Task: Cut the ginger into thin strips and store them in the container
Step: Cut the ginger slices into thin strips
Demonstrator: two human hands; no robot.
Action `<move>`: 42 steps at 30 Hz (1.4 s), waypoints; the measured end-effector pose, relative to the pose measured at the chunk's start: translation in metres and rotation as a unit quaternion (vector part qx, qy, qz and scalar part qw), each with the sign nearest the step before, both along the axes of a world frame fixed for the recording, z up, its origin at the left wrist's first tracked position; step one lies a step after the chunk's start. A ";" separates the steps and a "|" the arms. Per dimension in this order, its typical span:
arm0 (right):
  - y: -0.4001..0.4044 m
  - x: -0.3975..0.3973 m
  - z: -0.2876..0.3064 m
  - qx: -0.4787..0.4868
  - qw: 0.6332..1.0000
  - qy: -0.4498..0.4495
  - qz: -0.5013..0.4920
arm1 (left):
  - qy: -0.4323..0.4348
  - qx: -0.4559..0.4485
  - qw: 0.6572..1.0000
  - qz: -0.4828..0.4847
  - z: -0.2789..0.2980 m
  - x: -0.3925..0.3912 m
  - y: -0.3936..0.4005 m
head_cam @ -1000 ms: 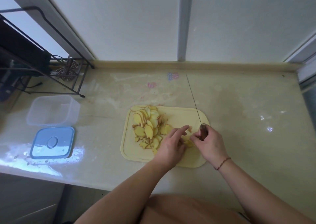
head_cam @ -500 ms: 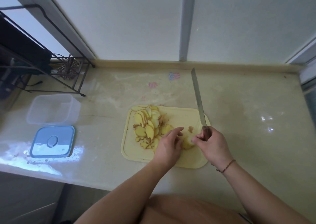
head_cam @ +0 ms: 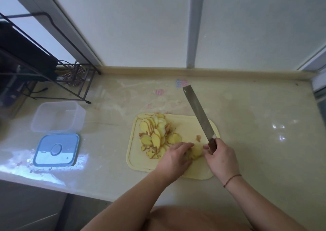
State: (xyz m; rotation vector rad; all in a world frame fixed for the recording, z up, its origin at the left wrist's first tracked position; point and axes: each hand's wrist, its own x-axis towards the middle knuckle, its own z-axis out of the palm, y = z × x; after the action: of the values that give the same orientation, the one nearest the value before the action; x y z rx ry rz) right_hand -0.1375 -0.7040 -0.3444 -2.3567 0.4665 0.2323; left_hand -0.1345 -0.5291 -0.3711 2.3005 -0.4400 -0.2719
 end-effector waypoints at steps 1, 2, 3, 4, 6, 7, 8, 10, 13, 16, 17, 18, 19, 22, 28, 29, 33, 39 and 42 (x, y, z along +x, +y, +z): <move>0.001 -0.001 0.000 0.001 1.000 0.003 -0.003 | -0.002 0.010 1.000 0.006 -0.001 -0.001 0.000; 0.001 -0.001 0.000 0.001 1.000 0.006 -0.006 | -0.003 0.015 1.000 0.016 -0.002 -0.002 -0.001; 0.002 0.000 0.000 0.001 1.000 0.009 -0.007 | -0.003 0.013 1.000 0.028 -0.003 -0.002 -0.003; 0.003 0.000 0.000 0.003 1.000 0.011 -0.008 | -0.004 0.008 0.999 0.040 -0.003 -0.003 -0.004; 0.006 0.002 0.000 0.020 1.000 0.014 -0.011 | -0.009 0.004 0.998 0.062 -0.003 -0.004 -0.006; 0.007 0.004 0.001 0.029 0.999 0.019 -0.013 | -0.013 0.004 0.997 0.069 -0.003 -0.004 -0.007; 0.008 0.004 0.001 0.035 0.999 0.023 -0.014 | -0.018 0.004 0.997 0.075 -0.003 -0.004 -0.008; 0.007 0.004 0.000 0.038 0.999 0.023 -0.015 | -0.028 0.010 0.997 0.072 -0.005 -0.005 -0.011; 0.001 -0.001 0.001 0.033 0.999 0.015 -0.017 | -0.046 0.020 0.997 0.053 -0.007 -0.006 -0.009; 0.000 -0.003 0.002 0.035 0.999 0.011 -0.016 | -0.056 0.024 0.997 0.048 -0.008 -0.006 -0.005; 0.001 -0.003 0.002 0.036 0.999 0.010 -0.012 | -0.056 0.022 0.997 0.050 -0.008 -0.005 -0.005; 0.002 -0.003 0.001 0.037 0.999 0.012 -0.006 | -0.055 0.019 0.997 0.052 -0.008 -0.005 -0.006; 0.003 -0.003 0.001 0.039 0.999 0.016 0.002 | -0.054 0.015 0.997 0.053 -0.008 -0.005 -0.008; 0.000 -0.005 -0.001 0.030 0.999 0.022 0.013 | -0.061 0.018 0.997 0.045 -0.008 -0.005 -0.011; -0.013 -0.012 0.003 0.060 0.998 -0.007 -0.025 | -0.022 0.022 0.999 0.037 0.006 0.000 -0.004; -0.015 -0.013 0.005 0.070 0.997 -0.017 -0.030 | -0.004 0.017 0.998 0.052 0.010 0.004 -0.006; -0.024 -0.016 0.013 0.127 0.991 -0.011 -0.035 | 0.055 0.024 0.991 0.118 0.016 0.013 -0.025; -0.045 -0.027 0.026 0.279 0.959 0.038 -0.036 | 0.031 0.048 0.988 0.141 0.018 0.021 -0.041; -0.050 -0.032 0.021 0.266 0.962 0.040 -0.048 | -0.029 0.071 0.992 0.101 0.016 0.038 -0.044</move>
State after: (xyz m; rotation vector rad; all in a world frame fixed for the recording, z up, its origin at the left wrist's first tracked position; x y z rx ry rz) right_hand -0.1693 -0.7539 -0.3234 -1.7992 0.4852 0.3586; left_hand -0.0963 -0.5731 -0.3553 2.4755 -0.2184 -0.1394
